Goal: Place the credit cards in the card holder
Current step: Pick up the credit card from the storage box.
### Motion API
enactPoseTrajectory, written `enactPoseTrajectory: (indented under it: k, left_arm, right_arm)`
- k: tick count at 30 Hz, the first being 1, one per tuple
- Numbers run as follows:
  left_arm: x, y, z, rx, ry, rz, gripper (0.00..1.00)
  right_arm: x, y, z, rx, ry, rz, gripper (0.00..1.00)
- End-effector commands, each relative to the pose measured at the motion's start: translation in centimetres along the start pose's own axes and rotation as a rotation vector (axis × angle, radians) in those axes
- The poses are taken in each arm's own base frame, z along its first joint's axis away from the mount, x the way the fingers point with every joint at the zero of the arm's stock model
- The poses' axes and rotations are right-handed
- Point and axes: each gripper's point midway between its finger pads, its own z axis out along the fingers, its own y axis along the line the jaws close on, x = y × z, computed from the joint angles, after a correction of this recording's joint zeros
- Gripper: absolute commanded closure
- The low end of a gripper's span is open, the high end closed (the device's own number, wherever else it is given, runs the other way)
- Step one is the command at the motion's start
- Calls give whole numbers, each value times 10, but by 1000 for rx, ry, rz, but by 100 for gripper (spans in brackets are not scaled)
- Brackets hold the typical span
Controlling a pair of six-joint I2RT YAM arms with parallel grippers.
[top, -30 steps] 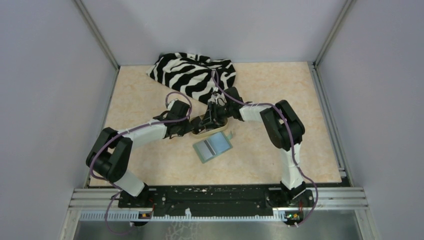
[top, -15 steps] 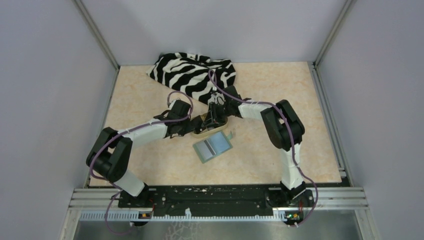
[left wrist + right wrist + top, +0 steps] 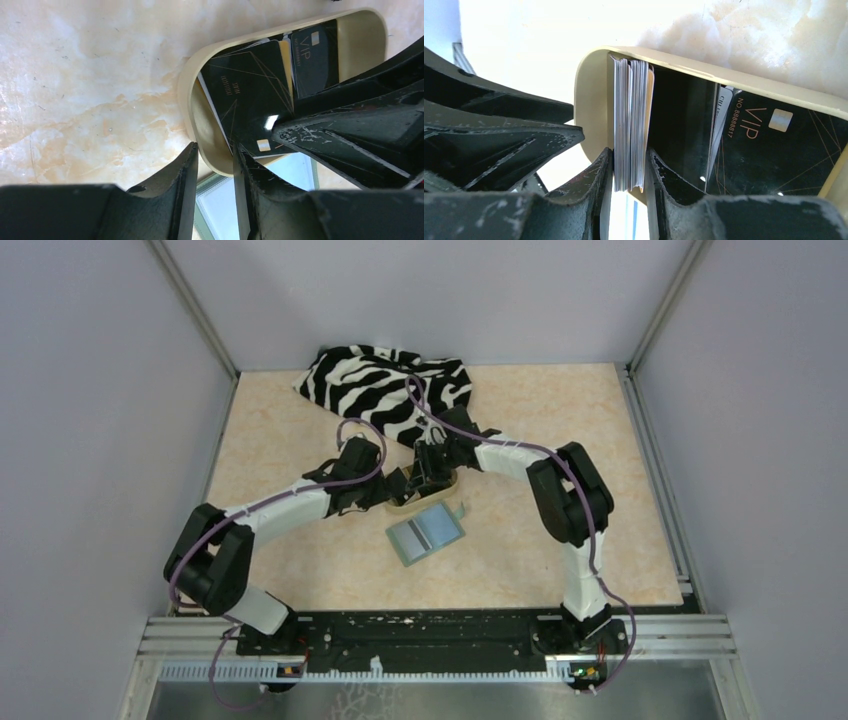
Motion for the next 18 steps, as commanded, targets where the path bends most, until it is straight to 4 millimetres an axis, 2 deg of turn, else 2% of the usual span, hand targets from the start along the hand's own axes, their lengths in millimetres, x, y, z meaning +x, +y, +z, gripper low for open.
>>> enactPoseTrajectory:
  k: [1, 5, 8, 18]
  left_arm:
    - [-18, -21, -14, 80, -60, 28, 63]
    - [-19, -11, -17, 45, -75, 39, 63]
    - [-19, 1, -18, 9, -86, 46, 64]
    - [-13, 22, -7, -44, -64, 63, 70]
  right_arm:
    - [-31, 22, -16, 81, -92, -204, 75]
    - [-25, 31, -8, 150, -72, -301, 74]
    - [-19, 34, -1, 174, -49, -330, 70]
    - [-2, 51, 12, 35, 16, -277, 59]
